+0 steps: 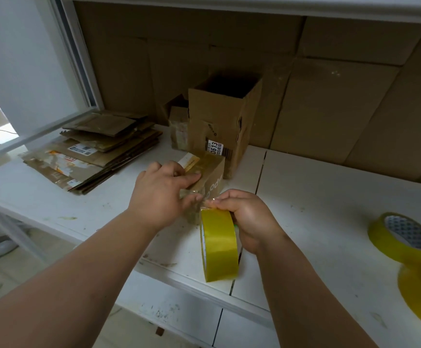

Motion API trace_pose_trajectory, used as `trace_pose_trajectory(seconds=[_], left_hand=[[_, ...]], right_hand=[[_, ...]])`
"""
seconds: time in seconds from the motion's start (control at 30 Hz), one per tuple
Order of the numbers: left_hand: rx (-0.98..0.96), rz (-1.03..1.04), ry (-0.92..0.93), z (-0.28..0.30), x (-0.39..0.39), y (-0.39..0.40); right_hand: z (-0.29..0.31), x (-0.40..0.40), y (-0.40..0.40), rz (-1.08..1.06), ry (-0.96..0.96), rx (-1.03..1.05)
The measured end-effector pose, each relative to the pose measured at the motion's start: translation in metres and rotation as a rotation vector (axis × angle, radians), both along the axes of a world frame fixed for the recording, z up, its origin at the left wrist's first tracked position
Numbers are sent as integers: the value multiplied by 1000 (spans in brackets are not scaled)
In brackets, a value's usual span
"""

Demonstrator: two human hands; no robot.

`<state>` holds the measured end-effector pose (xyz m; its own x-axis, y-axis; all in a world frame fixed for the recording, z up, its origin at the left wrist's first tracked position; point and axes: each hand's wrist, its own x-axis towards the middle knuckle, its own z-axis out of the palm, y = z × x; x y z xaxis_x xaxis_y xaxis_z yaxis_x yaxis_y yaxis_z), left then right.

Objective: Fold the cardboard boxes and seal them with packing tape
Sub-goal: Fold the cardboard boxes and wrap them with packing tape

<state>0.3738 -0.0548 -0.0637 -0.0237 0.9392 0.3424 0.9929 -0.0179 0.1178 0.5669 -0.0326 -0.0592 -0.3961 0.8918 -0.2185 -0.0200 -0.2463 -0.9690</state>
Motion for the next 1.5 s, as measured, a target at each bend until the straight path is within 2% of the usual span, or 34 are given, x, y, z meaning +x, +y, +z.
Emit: trace_pose_trajectory(seconds=[0.27,0.4,0.5,0.6,0.73,0.83,1.13,1.33,1.43,1.5], left_hand=[[-167,-119,-16,15,-24,5],[-49,-212,-105,14,-19,10],[-28,-250,-184,13,-19,9],[-40,-243,-326,12,-27,8],[-214,-258,-700,14,-48,8],[-231,-283,-708,12,-53,10],[51,-250,-614,-8,-38,19],[146,-207,-609,-14,-23,20],[79,-187,-705,-13,-24,21],[3,-169,-871,-14,-31,16]], right_hand=[[5,-10,3,-49,26,-10],[4,-17,3,-55,24,-11],[6,-19,4,-69,-13,12],[8,-18,6,-91,-66,41],[11,-20,7,-95,-116,56],[11,-22,7,-109,-127,47],[10,-31,5,-149,-174,34],[8,-29,1,-156,-173,50],[8,-29,0,-181,-137,28],[9,-27,-1,-202,-91,2]])
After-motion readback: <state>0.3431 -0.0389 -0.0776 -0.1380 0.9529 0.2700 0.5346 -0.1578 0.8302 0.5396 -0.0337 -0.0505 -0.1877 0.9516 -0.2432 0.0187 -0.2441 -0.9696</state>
